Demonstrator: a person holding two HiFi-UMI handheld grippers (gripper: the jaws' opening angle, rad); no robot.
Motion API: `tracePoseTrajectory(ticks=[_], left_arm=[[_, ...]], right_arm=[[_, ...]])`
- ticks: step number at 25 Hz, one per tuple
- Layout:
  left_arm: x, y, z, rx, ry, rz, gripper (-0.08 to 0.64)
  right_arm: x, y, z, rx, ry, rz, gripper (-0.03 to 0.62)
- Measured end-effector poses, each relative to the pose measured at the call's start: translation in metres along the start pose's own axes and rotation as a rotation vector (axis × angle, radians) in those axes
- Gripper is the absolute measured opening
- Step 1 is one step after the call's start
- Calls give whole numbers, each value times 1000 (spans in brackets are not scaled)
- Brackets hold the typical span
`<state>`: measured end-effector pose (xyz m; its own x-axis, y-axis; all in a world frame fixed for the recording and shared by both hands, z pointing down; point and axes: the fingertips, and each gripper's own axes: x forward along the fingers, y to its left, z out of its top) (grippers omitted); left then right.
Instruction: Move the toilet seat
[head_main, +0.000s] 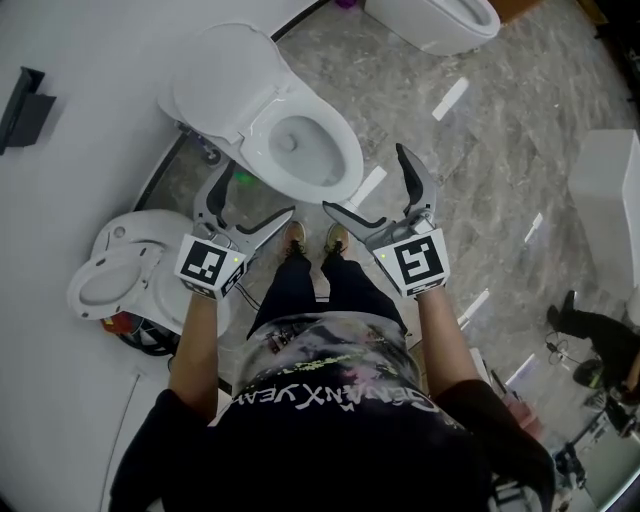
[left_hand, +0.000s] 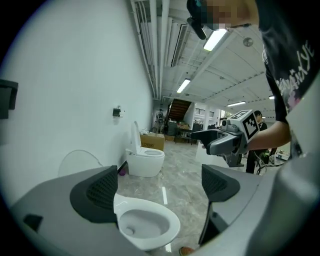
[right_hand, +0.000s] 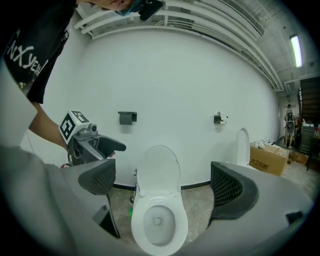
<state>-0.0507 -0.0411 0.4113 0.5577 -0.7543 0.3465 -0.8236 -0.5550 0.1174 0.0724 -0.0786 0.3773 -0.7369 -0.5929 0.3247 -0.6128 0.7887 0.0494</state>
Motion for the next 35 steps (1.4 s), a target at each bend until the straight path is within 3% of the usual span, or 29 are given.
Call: tracePoseTrajectory(ticks=[6, 17, 35], left_arm=[[26, 17, -55, -58, 46, 22, 509], [74, 34, -191, -101, 189, 48, 509], [139, 45, -405, -310, 334, 93, 509]], right_arm=[[18, -8, -60, 90, 110, -25, 583], [73, -21, -208, 185, 227, -44, 583], [129, -41, -433, 292, 403, -123, 581]])
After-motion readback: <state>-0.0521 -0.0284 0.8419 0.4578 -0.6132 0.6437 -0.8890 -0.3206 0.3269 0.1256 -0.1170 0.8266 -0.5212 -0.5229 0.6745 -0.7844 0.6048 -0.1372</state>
